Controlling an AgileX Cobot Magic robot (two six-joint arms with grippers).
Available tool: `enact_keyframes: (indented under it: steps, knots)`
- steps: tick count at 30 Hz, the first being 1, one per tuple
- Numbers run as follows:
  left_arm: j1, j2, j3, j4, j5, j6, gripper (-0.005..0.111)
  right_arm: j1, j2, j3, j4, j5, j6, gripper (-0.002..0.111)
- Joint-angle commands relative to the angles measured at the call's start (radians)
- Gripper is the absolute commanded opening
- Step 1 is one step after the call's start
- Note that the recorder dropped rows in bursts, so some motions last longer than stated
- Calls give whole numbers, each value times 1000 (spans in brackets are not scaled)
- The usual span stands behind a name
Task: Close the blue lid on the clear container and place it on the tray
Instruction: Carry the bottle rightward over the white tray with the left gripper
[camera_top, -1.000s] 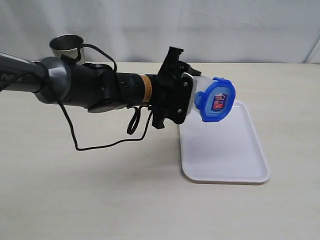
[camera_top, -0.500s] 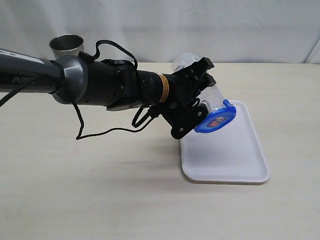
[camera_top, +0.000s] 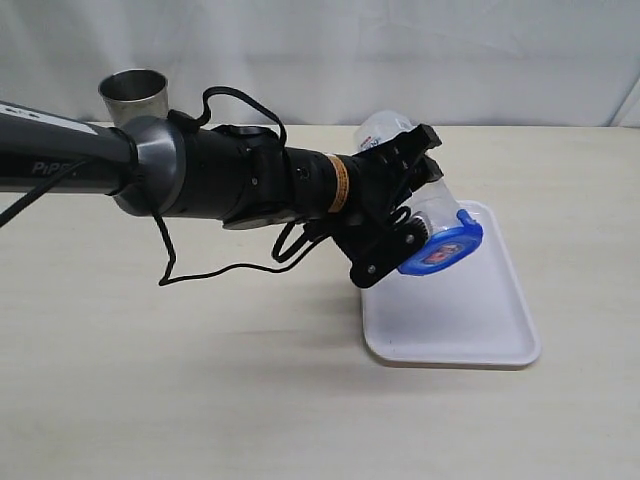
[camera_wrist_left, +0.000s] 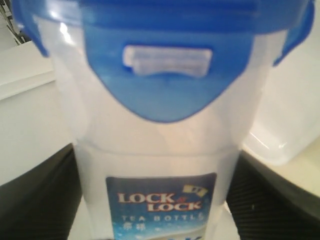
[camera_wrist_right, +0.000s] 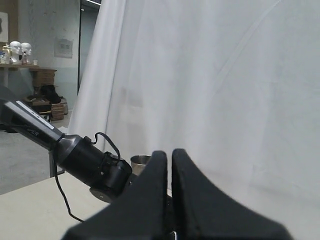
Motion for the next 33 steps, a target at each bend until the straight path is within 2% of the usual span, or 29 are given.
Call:
enact_keyframes:
  steps: [1, 15, 17, 21, 24, 27, 29, 33]
  knots:
    - [-2, -11, -11, -37, -17, -25, 0, 1, -24, 34, -8, -13, 24, 4]
    - [-14, -11, -8, -35, -10, -25, 0, -1, -25, 93, -14, -98, 80, 4]
    - [-13, -11, -8, -50, -10, -93, 0, -1, -25, 95, -16, -98, 80, 4]
    - [-13, -11, -8, -55, -38, -502, 0, -1, -25, 97, -16, -96, 80, 4]
    - [-11, -11, -8, -91, -234, -1072, 0, -1, -25, 97, -16, -96, 82, 4]
    - [-1, 14, -8, -86, -468, -1403, 0, -1, -25, 97, -16, -96, 82, 4]
    - [-1, 46, -8, -86, -585, -1503, 0, -1, -25, 97, -16, -96, 82, 4]
    - [1, 113, -8, -156, -680, -1604, 0, -1, -25, 97, -16, -94, 82, 4]
